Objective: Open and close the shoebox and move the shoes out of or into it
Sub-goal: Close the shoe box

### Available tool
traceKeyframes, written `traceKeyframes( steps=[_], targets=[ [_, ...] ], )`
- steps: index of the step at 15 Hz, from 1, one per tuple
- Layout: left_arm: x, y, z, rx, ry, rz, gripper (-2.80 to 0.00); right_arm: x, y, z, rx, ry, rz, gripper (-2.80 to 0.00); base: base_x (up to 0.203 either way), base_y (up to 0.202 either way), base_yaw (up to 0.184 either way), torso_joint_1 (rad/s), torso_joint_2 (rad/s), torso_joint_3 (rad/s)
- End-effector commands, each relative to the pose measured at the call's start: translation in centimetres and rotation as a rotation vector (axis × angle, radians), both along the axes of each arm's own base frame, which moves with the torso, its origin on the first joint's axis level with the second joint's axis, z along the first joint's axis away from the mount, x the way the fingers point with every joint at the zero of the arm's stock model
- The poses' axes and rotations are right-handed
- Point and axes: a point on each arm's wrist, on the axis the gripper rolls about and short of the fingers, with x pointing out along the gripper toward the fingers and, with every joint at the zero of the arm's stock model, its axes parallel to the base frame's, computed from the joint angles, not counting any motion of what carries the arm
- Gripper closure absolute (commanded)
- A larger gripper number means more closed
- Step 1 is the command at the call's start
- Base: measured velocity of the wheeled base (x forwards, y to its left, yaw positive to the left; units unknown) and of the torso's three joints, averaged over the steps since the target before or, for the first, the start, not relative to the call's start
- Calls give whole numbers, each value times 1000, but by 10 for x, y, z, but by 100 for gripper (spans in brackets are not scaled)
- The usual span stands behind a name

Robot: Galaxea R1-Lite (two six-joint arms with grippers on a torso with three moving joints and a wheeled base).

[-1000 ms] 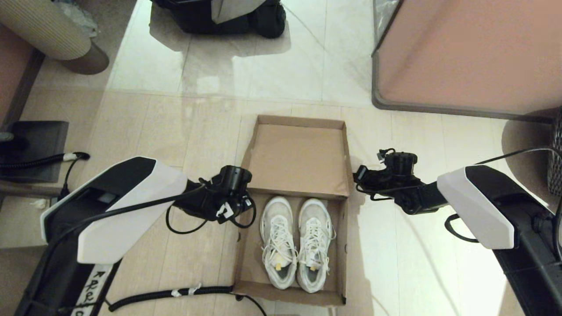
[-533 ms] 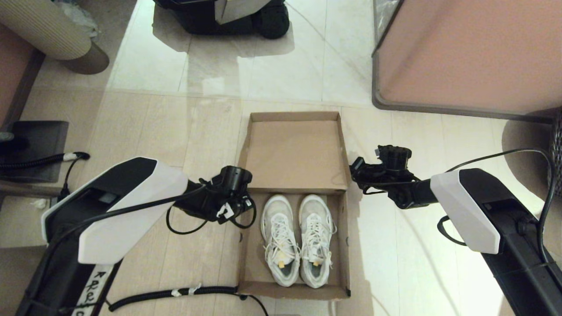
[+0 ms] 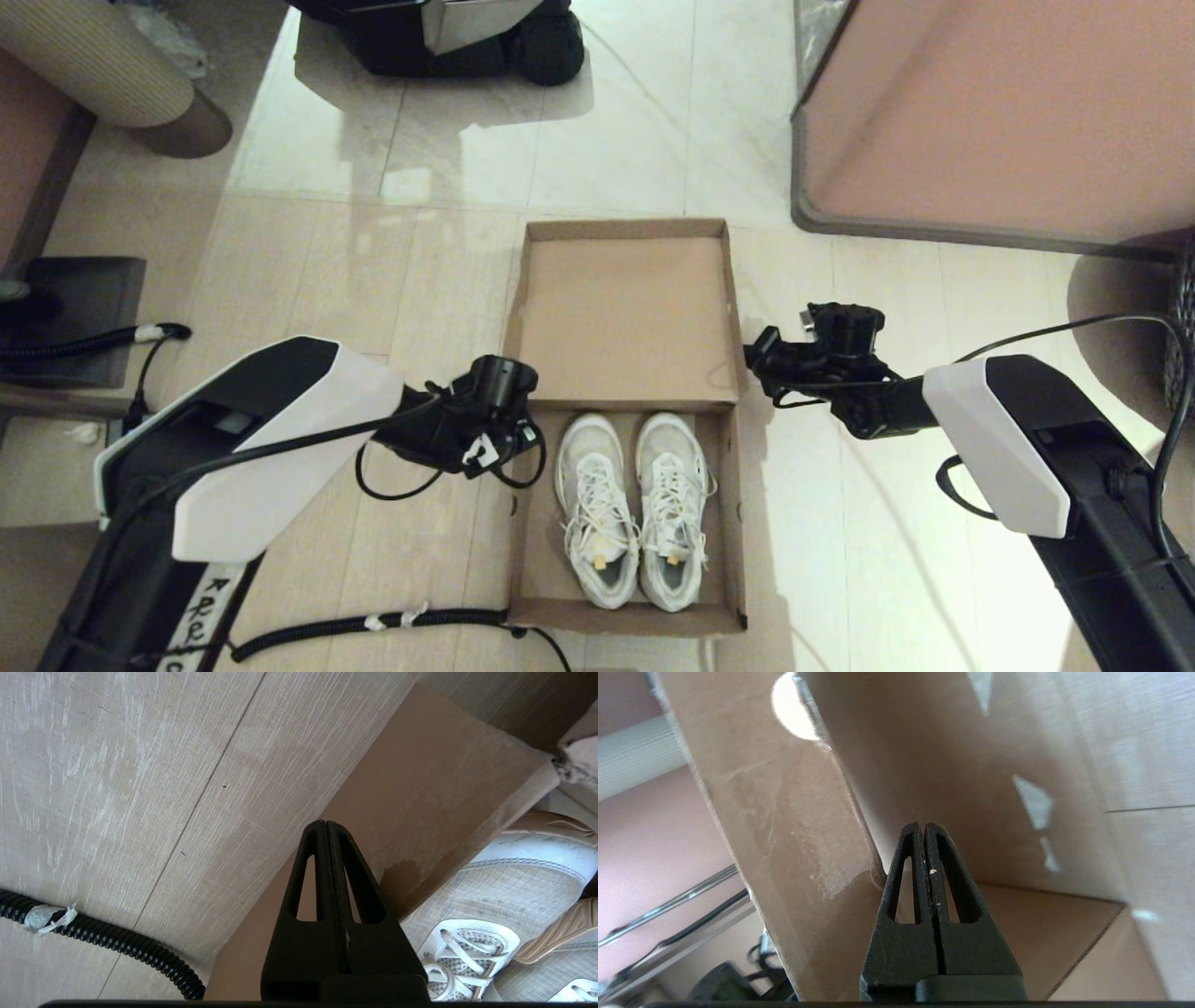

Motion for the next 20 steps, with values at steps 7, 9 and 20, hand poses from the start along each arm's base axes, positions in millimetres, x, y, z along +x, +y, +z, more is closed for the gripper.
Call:
traceKeyframes(
  steps=[7, 9, 20],
  targets=[
    [-1, -1, 1, -3, -3, 2, 0, -3, -10, 26, 139, -24, 134, 0, 0, 0, 0, 0, 0, 0],
    [-1, -1, 3, -5, -7, 2, 0, -3, -14, 30, 140, -26, 162, 0, 0, 0, 0, 0, 0, 0],
    [-3, -5, 3, -4, -6, -8, 0, -11, -20, 56, 149, -47, 325, 0, 0, 0, 0, 0, 0, 0]
  ],
)
